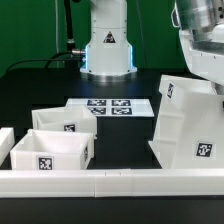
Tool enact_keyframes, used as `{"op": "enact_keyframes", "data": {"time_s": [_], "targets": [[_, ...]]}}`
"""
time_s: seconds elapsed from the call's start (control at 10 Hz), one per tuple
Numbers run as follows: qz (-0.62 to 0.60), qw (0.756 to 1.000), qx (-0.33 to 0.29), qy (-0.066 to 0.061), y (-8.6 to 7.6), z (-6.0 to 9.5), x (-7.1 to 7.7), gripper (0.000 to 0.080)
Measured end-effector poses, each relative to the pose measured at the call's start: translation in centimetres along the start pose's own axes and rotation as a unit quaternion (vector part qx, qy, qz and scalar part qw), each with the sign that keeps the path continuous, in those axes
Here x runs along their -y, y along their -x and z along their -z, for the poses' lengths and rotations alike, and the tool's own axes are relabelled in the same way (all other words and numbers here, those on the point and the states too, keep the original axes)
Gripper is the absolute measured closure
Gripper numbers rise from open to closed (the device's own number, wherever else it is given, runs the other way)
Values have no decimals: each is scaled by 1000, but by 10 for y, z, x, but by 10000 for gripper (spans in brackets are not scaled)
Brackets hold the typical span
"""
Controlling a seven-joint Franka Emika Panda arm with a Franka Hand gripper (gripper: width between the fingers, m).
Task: Assemble drawer
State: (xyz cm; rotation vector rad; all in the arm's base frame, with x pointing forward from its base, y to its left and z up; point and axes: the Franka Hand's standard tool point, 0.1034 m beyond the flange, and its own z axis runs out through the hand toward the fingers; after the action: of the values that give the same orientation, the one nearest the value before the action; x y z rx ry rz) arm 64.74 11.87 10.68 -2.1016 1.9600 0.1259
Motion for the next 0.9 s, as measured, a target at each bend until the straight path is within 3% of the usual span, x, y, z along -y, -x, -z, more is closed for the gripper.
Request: {"op": "enact_keyframes", "data": {"time_s": [0.1, 0.2, 0.3, 0.4, 0.5, 0.6, 0.9], "targets": [[14, 1000, 2, 0, -2, 3, 0, 755], [23, 1000, 3, -2, -3, 7, 1, 549], [47, 999, 4, -2, -4, 10, -1, 549], [72, 997, 6, 4, -3, 14, -7, 364], [96, 995, 6, 4, -5, 21, -15, 364], [118, 993, 9, 2, -8, 33, -24, 207], [161, 987, 8, -4, -17, 57, -38, 153]]}}
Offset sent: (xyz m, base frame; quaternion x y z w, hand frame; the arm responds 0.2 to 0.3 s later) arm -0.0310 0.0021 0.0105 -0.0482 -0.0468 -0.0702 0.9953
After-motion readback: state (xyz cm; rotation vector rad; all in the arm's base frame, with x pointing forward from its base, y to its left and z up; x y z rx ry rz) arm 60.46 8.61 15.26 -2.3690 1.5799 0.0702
